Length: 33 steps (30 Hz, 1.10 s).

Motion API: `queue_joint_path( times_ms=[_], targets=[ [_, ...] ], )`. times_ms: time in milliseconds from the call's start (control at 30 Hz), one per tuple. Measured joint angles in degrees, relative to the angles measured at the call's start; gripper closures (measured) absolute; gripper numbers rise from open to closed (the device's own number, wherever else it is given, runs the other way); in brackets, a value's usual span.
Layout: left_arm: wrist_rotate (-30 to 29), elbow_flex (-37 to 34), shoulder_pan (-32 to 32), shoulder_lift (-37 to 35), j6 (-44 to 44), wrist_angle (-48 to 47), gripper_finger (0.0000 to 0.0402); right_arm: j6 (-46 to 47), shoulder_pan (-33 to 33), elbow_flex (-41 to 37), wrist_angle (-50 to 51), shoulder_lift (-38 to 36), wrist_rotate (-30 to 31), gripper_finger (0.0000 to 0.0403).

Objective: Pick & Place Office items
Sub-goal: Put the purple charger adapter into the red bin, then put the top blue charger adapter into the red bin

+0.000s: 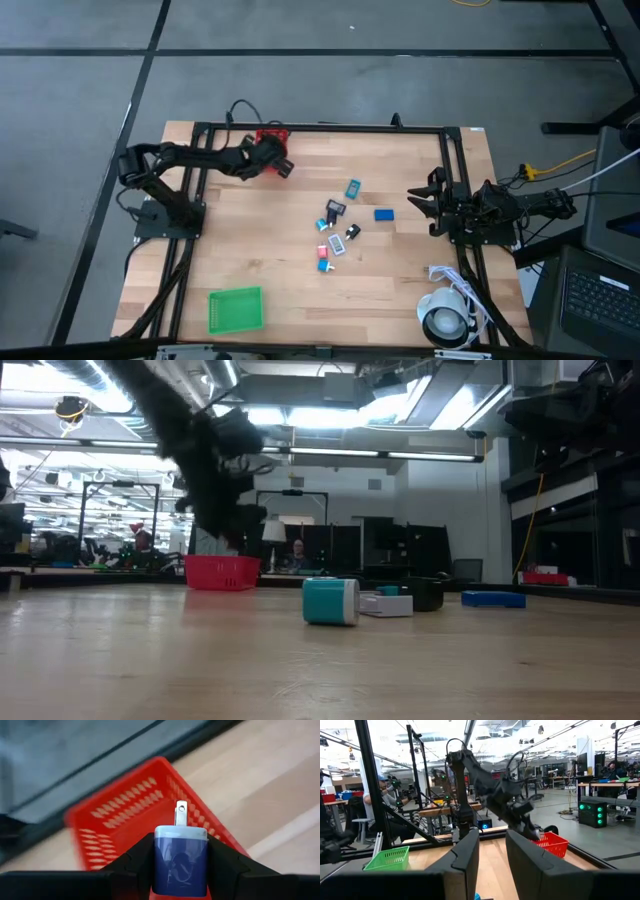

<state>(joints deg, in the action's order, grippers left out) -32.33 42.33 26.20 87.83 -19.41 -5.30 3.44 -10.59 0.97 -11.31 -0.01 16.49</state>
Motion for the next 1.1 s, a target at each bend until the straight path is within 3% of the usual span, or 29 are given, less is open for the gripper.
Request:
queue_joint_path(
  times_ms=[100,233,467,667,767,933,1100],
  targets=[
    [3.7,-5.0,2.2,0.0,0.5,10.6,0.0271,0.0,0.0,0.0,0.0,0.0,0.0,0.03],
    [2.5,-7.3,3.6,0.0,0.9,14.0,0.027,0.0,0.0,0.0,0.1,0.0,0.2,0.03],
    [1.8,-7.0,4.4,0.0,2.3,14.2,0.0164,-0.9,0.0,0.0,0.9,0.0,1.1,0.03],
    [2.3,-5.4,0.6,0.0,9.4,16.8,0.0142,-0.9,0.0,0.0,1.9,0.0,2.5,0.03],
    [8.1,-4.9,-3.5,-0.6,15.9,21.8,0.0147,-0.9,0.0,0.0,2.0,0.0,2.5,0.03],
    [26.2,-4.8,-12.3,-1.2,21.7,30.4,0.0158,-1.1,0.0,0.0,2.1,0.0,2.5,0.03],
    [26.9,-4.8,-21.1,-1.1,25.7,26.0,0.0169,-1.3,0.0,0.0,2.1,0.0,2.5,0.03]
  ],
)
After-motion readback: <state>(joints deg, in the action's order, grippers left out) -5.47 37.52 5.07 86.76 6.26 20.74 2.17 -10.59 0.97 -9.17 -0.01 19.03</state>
